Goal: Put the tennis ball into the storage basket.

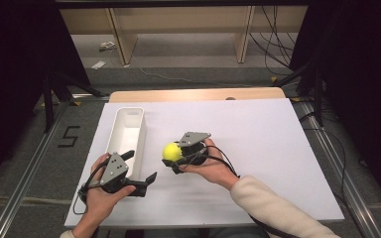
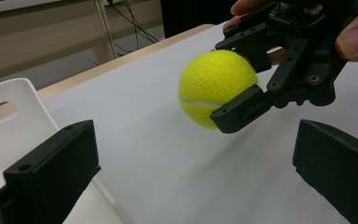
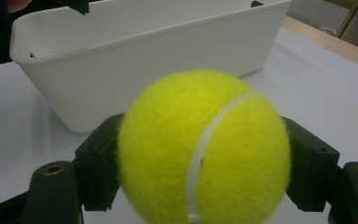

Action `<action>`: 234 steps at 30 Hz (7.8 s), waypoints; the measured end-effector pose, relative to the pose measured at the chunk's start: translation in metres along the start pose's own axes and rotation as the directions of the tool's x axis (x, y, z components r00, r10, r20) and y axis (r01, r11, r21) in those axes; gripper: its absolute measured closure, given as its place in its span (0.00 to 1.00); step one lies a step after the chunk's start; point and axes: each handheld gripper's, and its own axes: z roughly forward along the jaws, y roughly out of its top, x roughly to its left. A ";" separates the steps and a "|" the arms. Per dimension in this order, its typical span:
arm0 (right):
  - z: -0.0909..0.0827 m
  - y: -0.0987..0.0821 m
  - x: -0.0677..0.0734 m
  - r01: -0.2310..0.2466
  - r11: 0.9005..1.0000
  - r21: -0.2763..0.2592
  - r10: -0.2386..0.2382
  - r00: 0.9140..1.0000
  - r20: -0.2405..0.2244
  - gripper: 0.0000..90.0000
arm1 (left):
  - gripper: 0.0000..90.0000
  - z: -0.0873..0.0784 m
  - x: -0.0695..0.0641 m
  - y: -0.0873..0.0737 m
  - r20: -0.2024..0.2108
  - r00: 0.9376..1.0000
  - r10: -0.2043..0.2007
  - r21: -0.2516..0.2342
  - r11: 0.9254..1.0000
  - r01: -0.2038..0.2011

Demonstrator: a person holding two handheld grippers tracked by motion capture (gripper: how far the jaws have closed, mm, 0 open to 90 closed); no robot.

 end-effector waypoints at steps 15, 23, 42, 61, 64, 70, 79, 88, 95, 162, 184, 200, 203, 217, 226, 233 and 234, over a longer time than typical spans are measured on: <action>0.002 0.006 0.000 0.002 1.000 -0.011 -0.002 1.000 0.006 0.29 | 0.00 0.000 0.000 0.000 0.000 1.000 -0.002 0.000 1.000 0.002; 0.004 0.009 0.001 0.008 1.000 -0.016 -0.008 1.000 0.003 0.29 | 0.00 0.000 0.000 0.000 -0.001 1.000 -0.002 0.000 1.000 0.002; 0.009 0.016 0.001 0.005 1.000 -0.028 -0.005 1.000 0.005 0.29 | 0.00 -0.001 0.000 0.000 -0.002 1.000 -0.001 -0.002 1.000 0.001; 0.013 0.022 -0.002 -0.001 0.999 -0.041 0.002 1.000 0.012 0.29 | 0.00 -0.002 0.000 0.000 -0.002 1.000 -0.003 -0.005 1.000 0.003; 0.013 0.022 -0.002 0.001 0.999 -0.043 -0.001 1.000 0.011 0.29 | 0.00 -0.002 0.000 0.000 -0.003 1.000 -0.003 -0.005 1.000 0.003; 0.013 0.024 -0.004 0.001 0.999 -0.048 0.000 1.000 0.018 0.29 | 0.00 -0.002 0.000 0.000 -0.002 1.000 -0.003 -0.005 1.000 0.003; 0.016 0.026 -0.004 0.005 0.999 -0.049 -0.004 1.000 0.017 0.29 | 0.00 -0.002 0.000 0.000 -0.002 1.000 -0.004 -0.005 1.000 0.004; 0.017 0.027 -0.005 -0.003 0.999 -0.052 0.004 1.000 0.023 0.29 | 0.00 -0.002 0.000 0.000 -0.002 1.000 -0.003 -0.003 1.000 0.003; 0.017 0.030 -0.004 0.004 0.998 -0.057 -0.002 1.000 0.027 0.29 | 0.00 -0.002 0.000 0.000 -0.001 1.000 -0.002 -0.005 1.000 0.002; 0.026 0.057 -0.006 0.028 0.997 -0.078 -0.024 0.999 0.049 0.29 | 0.00 -0.002 -0.001 0.001 0.006 1.000 -0.004 -0.009 1.000 0.004; 0.028 0.067 -0.007 0.032 0.996 -0.086 -0.027 0.998 0.057 0.29 | 0.00 -0.002 0.001 0.001 -0.013 1.000 0.013 -0.015 1.000 -0.013; 0.029 0.073 -0.007 0.034 0.996 -0.089 -0.029 0.998 0.058 0.30 | 0.00 -0.002 0.000 0.001 -0.010 1.000 0.007 -0.016 1.000 -0.007; 0.030 0.074 -0.008 0.037 0.995 -0.091 -0.032 0.998 0.059 0.30 | 0.00 -0.002 0.000 0.001 -0.010 1.000 0.005 -0.016 1.000 -0.005; 0.032 0.080 -0.008 0.044 0.995 -0.092 -0.038 0.998 0.059 0.30 | 0.00 -0.003 0.000 0.001 -0.001 1.000 -0.002 -0.012 1.000 0.002; 0.033 0.084 -0.008 0.050 0.994 -0.093 -0.044 0.997 0.063 0.30 | 0.00 -0.003 -0.001 0.001 -0.001 1.000 -0.003 -0.013 1.000 0.003; 0.035 0.087 -0.008 0.051 0.994 -0.093 -0.045 0.997 0.062 0.29 | 0.00 -0.002 -0.001 0.001 0.000 1.000 -0.005 -0.012 1.000 0.005; 0.034 0.087 -0.007 0.050 0.995 -0.089 -0.045 0.997 0.059 0.30 | 0.00 -0.003 -0.001 0.001 -0.001 1.000 -0.005 -0.013 1.000 0.005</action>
